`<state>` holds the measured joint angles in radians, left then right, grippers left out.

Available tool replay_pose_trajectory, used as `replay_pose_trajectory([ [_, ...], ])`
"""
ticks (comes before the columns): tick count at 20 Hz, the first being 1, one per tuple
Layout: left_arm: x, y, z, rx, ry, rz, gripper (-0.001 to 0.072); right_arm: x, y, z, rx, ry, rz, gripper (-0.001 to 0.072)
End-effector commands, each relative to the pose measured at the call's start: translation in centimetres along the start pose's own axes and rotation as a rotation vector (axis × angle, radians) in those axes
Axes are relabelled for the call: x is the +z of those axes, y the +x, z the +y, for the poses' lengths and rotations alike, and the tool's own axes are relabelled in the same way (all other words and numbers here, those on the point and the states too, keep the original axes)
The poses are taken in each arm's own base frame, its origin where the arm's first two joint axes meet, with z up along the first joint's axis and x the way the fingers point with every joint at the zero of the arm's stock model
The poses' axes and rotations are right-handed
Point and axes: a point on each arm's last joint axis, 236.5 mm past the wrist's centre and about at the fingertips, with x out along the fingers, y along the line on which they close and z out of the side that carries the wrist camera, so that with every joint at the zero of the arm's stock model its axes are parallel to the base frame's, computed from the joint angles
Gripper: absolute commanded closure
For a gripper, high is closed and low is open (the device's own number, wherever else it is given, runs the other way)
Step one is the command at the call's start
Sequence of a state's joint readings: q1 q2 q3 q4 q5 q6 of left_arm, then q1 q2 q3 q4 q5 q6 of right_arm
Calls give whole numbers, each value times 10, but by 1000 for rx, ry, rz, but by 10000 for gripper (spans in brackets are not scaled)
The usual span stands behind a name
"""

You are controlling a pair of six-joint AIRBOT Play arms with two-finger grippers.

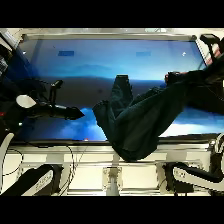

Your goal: Fold the clothes and pants, and hang the long-sleeved shirts on hangers.

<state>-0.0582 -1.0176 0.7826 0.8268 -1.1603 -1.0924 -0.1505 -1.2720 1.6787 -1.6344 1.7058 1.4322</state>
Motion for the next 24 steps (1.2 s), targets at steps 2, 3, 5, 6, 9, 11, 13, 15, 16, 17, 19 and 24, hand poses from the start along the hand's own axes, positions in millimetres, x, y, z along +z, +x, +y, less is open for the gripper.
replay_pose_trajectory([
  [2,8,43,12,48,15,-6,323,-19,7,-77,-95,183,-29,687],
  [3,12,55,16,61,15,-9,285,-19,2,-84,-90,212,-55,686],
  [5,20,78,27,84,10,-7,259,-16,-4,-85,-62,237,-101,686],
  [6,26,88,32,94,6,-6,259,-15,-5,-84,-59,230,-105,686],
  [9,39,111,46,96,-51,9,257,-12,-5,-78,-36,213,-112,686],
  [11,48,121,54,105,-71,7,207,-12,-5,-78,-35,213,-111,686],
  [13,61,127,61,119,-80,-30,207,-12,-5,-77,-31,210,-112,686],
  [15,72,129,66,133,-84,-64,208,-11,-5,-73,-16,206,-114,686],
  [16,71,129,66,133,-85,-63,209,-11,-5,-72,-12,205,-116,686],
  [17,70,131,67,132,-87,-56,211,-11,-5,-72,-12,205,-116,686],
  [19,63,137,66,120,-99,-30,240,-11,-5,-72,-12,205,-116,686],
  [24,58,148,48,40,-136,-10,618,-11,-5,-72,-12,205,-116,686],
])
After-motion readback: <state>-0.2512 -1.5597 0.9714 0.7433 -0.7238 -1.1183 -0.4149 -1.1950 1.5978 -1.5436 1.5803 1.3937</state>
